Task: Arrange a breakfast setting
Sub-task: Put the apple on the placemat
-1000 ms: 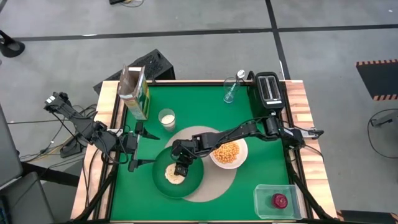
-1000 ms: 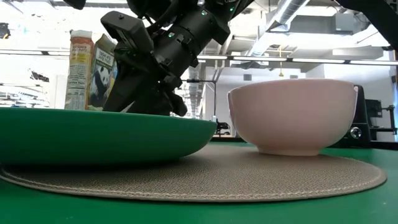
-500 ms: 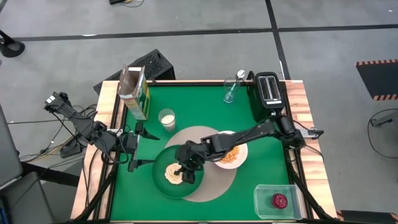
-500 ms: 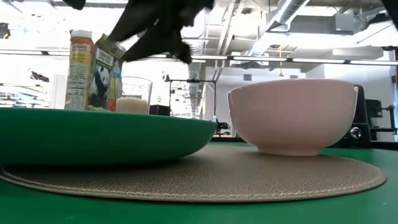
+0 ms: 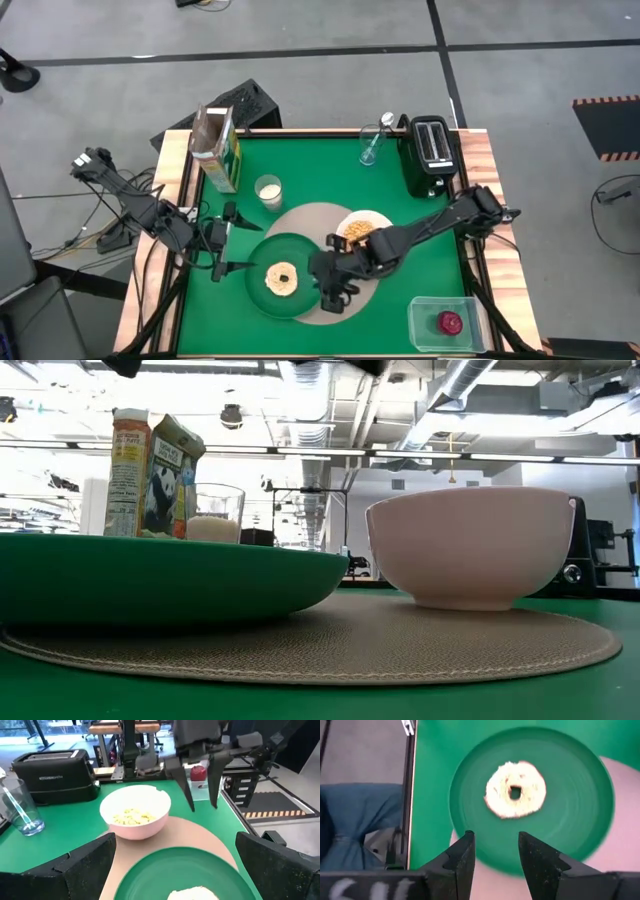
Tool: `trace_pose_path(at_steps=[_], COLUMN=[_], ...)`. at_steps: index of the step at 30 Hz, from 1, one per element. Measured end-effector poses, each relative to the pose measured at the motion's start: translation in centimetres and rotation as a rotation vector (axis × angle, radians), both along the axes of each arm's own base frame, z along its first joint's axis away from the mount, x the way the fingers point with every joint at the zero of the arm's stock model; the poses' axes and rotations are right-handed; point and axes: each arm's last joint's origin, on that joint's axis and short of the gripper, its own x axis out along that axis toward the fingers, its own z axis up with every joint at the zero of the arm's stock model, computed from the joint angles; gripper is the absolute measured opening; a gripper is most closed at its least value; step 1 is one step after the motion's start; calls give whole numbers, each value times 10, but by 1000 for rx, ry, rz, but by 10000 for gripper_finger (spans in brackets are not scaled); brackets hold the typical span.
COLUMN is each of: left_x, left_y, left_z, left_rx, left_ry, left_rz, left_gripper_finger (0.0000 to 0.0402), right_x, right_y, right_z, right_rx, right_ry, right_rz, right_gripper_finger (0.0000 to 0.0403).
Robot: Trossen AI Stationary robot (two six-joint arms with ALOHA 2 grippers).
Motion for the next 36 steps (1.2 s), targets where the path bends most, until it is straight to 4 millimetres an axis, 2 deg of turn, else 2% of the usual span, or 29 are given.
trace_pose_path(at_steps=[15,28,36], left_x=[17,9,6], left_y=[-29,-45,-48], left_z=[-12,-15,-15], left_rx=[6,8,0], left_ry=[-4,-13,-15], left_rz=[-14,-17,-34], left_gripper_finger=[399,399,399], right_x=[-63,-123,-157], right_y=[39,58,78], right_z=[16,14,18], right_rx=[-55,-164,-125], right_ry=[145,306,312], right_rz=[-151,-438,-567], right_gripper_finger=[150,128,121])
